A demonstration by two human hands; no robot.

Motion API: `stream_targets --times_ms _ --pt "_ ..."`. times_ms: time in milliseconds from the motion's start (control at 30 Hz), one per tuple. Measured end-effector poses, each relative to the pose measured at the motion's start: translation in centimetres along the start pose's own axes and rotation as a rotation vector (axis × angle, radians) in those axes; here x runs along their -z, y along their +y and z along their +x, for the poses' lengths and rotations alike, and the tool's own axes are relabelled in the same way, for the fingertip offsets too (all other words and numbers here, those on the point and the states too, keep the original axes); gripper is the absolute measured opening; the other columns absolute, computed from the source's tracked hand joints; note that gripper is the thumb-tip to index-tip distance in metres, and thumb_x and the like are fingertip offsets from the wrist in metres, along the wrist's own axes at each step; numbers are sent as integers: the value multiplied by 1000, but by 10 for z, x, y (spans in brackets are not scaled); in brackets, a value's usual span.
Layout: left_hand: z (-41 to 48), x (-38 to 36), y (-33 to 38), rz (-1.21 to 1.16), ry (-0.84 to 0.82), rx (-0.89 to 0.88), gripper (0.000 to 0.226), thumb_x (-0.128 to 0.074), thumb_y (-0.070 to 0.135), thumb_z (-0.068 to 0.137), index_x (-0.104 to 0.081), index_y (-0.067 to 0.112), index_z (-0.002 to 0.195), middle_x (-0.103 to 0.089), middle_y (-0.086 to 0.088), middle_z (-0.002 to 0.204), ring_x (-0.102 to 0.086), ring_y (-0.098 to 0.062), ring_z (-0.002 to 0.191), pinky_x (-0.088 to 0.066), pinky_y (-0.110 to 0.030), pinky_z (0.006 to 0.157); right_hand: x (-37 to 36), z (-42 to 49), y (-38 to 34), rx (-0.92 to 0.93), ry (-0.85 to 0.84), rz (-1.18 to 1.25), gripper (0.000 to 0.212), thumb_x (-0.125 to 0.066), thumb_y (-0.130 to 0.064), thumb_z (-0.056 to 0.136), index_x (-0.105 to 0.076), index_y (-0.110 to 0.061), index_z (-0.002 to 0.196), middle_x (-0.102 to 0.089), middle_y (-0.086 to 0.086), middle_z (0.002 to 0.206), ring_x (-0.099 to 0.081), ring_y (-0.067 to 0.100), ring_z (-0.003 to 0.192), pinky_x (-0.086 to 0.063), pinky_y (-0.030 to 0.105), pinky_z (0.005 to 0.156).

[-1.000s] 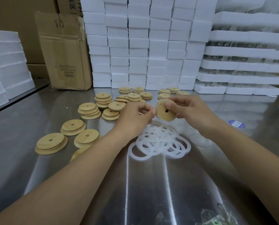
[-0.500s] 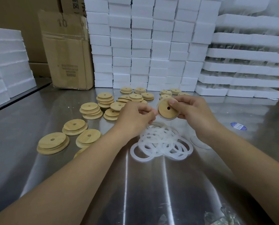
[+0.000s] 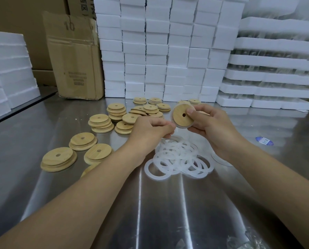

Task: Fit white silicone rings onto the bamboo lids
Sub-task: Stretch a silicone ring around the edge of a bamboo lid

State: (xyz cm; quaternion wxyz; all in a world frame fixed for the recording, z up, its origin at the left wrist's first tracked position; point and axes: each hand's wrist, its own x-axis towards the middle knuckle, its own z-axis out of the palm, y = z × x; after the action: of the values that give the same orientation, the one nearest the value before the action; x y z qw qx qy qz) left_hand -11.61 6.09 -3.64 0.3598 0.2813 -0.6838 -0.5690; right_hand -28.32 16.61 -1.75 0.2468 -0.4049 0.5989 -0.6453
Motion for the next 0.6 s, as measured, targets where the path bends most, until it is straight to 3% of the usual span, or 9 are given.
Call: stream_targets --times_ms 300,433,600 --pt "-4 -7 1 27 59 -89 8 -81 10 92 -82 16 86 -79 -10 83 -72 -10 67 -54 -13 61 -4 -2 0 1 16 0 22 -72 -28 101 -73 -14 117 -82 6 107 -78 22 103 -61 32 90" --pt "-3 -8 1 -14 131 -108 14 -81 10 92 -81 20 81 -74 5 67 -69 -5 60 -51 -13 56 -5 -2 -1 -16 10 17 22 -73 -28 100 -71 -13 117 -81 8 109 -78 25 106 -61 32 88" --pt "-3 -9 4 -90 167 -118 11 -83 11 91 -81 20 86 -75 8 75 -69 -5 61 -52 -15 59 -5 -3 -3 -25 4 37 16 -73 -28 100 -70 -16 110 -81 10 112 -76 29 109 -59 29 83"
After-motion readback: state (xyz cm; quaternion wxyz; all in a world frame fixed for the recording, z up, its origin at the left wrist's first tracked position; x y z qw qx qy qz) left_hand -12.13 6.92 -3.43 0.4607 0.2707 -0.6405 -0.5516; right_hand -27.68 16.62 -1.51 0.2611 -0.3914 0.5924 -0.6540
